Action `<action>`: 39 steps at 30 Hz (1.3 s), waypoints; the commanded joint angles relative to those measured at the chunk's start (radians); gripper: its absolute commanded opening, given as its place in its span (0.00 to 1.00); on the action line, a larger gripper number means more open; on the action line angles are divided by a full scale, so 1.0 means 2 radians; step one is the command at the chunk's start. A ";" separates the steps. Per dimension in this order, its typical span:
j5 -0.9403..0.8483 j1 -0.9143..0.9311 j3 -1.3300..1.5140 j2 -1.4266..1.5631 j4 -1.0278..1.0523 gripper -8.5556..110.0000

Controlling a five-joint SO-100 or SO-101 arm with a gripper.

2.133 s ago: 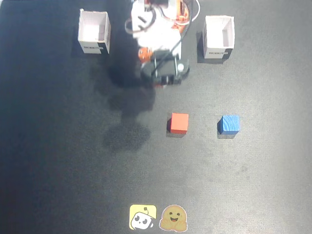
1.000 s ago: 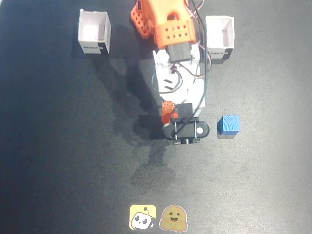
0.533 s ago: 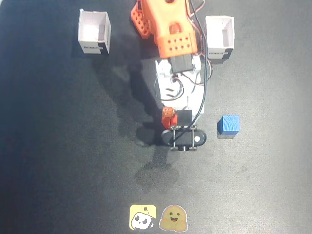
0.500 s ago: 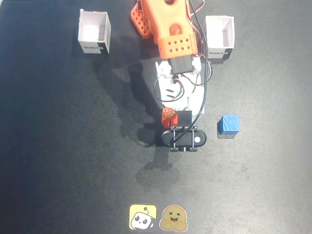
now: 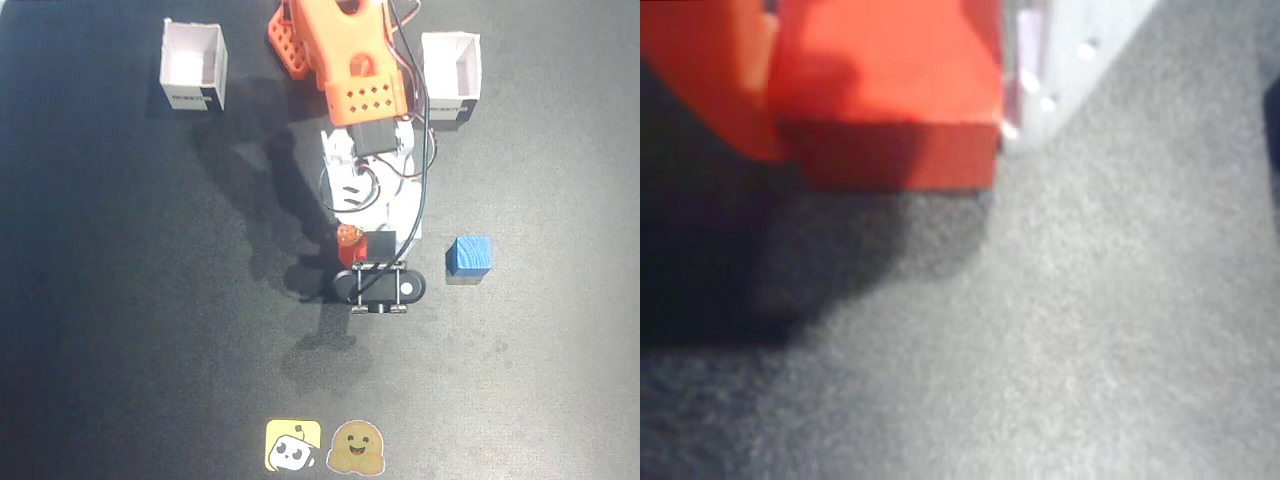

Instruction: Put the red cube in the right box and the blue cube in the left box.

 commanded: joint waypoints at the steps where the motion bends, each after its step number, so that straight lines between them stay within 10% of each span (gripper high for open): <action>1: 0.003 -0.003 -0.002 0.005 -0.009 0.17; 39: -0.156 0.318 -0.060 0.255 0.318 0.17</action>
